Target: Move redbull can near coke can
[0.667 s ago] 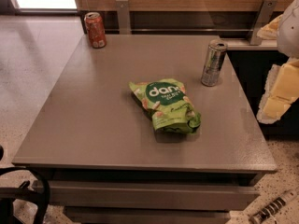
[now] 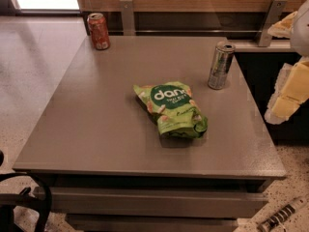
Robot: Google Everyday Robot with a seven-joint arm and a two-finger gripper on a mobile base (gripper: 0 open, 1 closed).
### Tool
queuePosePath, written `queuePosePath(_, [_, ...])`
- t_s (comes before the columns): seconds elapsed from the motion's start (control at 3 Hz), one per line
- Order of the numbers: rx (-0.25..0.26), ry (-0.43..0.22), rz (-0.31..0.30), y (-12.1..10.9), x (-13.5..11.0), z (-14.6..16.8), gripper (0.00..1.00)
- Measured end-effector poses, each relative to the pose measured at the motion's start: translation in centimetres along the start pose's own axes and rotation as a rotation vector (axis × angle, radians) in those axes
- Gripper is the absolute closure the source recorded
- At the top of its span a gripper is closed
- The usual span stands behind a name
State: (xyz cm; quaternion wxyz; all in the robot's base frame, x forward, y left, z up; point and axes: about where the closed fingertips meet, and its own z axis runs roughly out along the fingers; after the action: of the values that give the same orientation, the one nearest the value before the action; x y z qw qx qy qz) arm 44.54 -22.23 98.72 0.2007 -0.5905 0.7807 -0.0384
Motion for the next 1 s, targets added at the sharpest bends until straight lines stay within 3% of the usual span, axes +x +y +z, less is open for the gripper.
queuePosePath(0.67, [0.108,-0.304,0.145,-3.9,1.6,2.1,0.0])
queuePosePath(1.0, [0.184,-0.512,0.205,-7.2,1.0,3.3,0.0])
